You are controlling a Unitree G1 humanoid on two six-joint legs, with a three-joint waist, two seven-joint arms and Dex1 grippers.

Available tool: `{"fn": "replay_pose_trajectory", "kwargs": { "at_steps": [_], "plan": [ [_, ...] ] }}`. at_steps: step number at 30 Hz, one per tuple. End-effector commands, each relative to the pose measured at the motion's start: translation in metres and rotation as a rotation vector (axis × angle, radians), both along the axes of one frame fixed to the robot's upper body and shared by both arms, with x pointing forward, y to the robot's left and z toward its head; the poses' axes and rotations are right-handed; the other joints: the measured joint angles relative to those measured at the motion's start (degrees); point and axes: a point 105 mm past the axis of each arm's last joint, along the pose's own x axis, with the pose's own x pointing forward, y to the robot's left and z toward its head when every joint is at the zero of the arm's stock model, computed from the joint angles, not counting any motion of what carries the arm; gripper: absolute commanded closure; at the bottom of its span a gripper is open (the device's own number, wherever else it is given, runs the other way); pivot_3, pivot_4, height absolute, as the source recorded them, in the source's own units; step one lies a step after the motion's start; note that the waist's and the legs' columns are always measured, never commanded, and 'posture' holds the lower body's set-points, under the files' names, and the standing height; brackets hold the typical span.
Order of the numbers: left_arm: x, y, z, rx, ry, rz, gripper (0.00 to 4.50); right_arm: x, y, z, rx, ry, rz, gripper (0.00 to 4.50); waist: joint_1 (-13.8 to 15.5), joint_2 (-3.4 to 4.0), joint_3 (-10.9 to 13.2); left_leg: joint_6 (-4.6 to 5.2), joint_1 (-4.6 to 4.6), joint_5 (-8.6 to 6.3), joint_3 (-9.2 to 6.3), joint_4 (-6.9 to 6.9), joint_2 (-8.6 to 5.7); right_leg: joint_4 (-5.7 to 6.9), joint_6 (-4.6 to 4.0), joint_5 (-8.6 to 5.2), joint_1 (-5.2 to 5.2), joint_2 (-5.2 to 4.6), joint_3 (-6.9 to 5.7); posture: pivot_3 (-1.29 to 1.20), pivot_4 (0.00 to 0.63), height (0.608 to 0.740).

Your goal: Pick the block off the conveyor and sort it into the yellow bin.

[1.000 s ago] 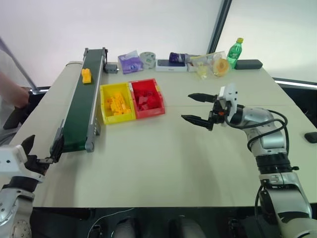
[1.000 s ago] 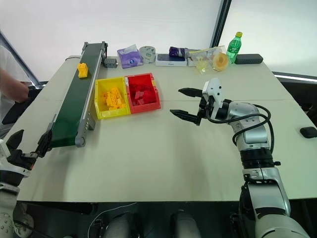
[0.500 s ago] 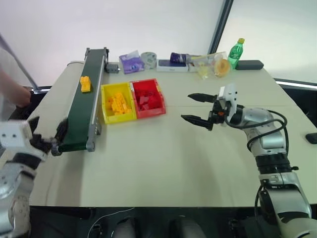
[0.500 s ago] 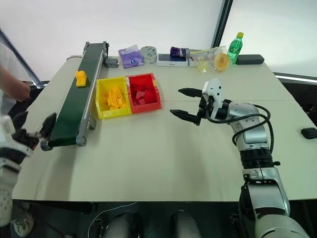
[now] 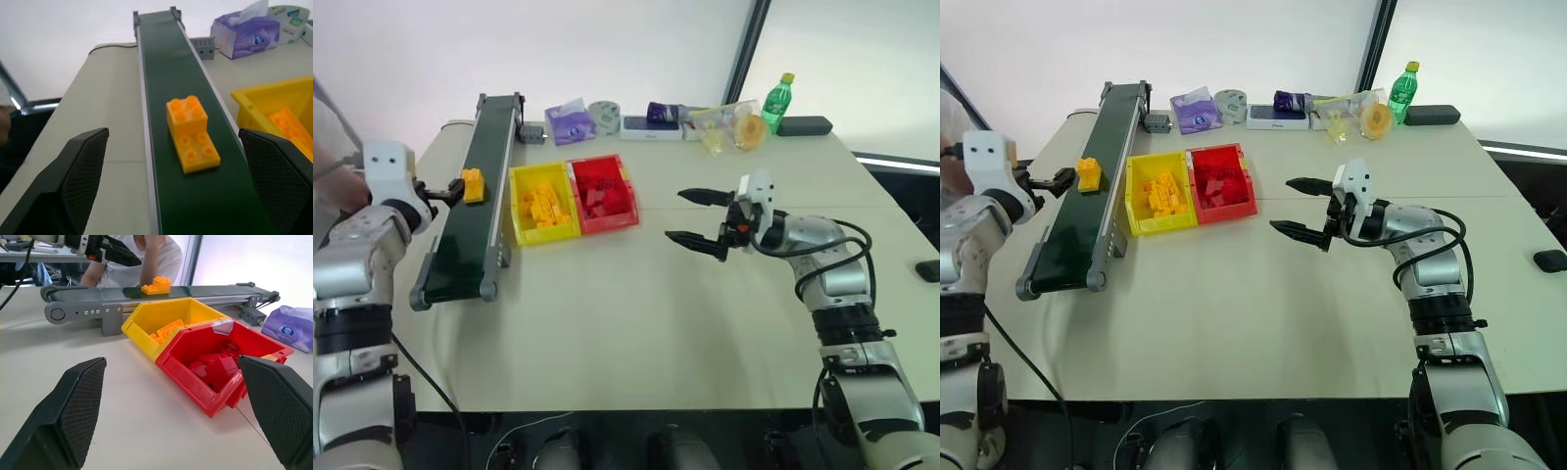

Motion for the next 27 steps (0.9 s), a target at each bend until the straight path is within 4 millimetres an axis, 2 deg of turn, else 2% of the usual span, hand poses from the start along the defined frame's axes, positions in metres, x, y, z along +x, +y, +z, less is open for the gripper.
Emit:
{"fn": "replay_pose_trajectory", "kwargs": {
  "at_steps": [1,6,9,12,17,21,24,27],
  "plan": [
    [0.007,0.002,-0.012,0.025,0.043,0.011,0.02,-0.005,-0.002,0.014,0.019,-0.060,-0.004,0.00,-0.1,0.00,0.0,0.00,0.00,0.00,0.00,0.00,0.00,0.01,0.00,0.00,-0.01,0.00,0.00,0.00,0.150,0.740],
    [0.014,0.001,-0.017,-0.003,0.047,0.022,0.02,-0.005,-0.005,0.012,0.018,-0.058,-0.013,0.00,0.0,0.00,0.0,0.00,-0.02,0.00,0.02,0.03,0.03,0.03,0.00,0.00,-0.05,0.00,0.01,0.00,0.150,0.740],
    [0.016,-0.008,-0.020,-0.032,0.056,-0.041,0.02,-0.005,-0.005,0.013,0.020,-0.060,-0.015,0.00,0.0,0.00,0.0,0.00,-0.02,0.00,0.02,0.06,0.02,0.06,0.01,0.00,-0.05,-0.01,0.02,0.00,0.150,0.740],
    [0.016,-0.014,-0.025,-0.053,0.079,-0.067,0.86,-0.006,-0.004,0.014,0.022,-0.062,-0.013,0.00,0.1,0.00,0.0,0.00,-0.02,0.00,0.02,0.06,0.01,0.08,0.01,0.00,-0.05,-0.02,0.02,0.00,0.150,0.740],
    [0.011,-0.014,-0.024,-0.062,0.065,-0.068,3.20,-0.006,-0.004,0.015,0.023,-0.066,-0.012,0.00,-0.1,-0.01,0.0,0.00,-0.02,0.00,0.01,0.08,0.01,0.10,0.00,0.00,-0.05,-0.02,0.02,0.00,0.150,0.740],
    [0.011,-0.017,0.004,-0.016,-0.055,-0.062,3.15,-0.005,-0.005,0.015,0.020,-0.066,-0.014,0.00,0.0,-0.01,0.0,0.00,-0.02,0.00,0.01,0.08,0.03,0.10,0.01,0.00,-0.06,-0.04,0.03,0.00,0.150,0.740],
    [0.012,-0.043,0.036,-0.045,-0.161,-0.144,3.15,-0.005,-0.005,0.015,0.020,-0.064,-0.015,0.00,0.3,-0.01,0.0,0.00,-0.03,0.00,0.01,0.10,0.03,0.11,0.01,0.00,-0.05,-0.04,0.03,0.00,0.150,0.740],
    [0.017,-0.062,0.045,-0.085,-0.194,-0.186,3.15,-0.004,-0.005,0.016,0.025,-0.066,-0.016,0.00,0.4,-0.01,0.0,0.00,-0.05,0.00,-0.03,0.16,0.01,0.11,0.02,0.01,0.00,-0.05,0.01,0.00,0.150,0.740]
  ]
}}
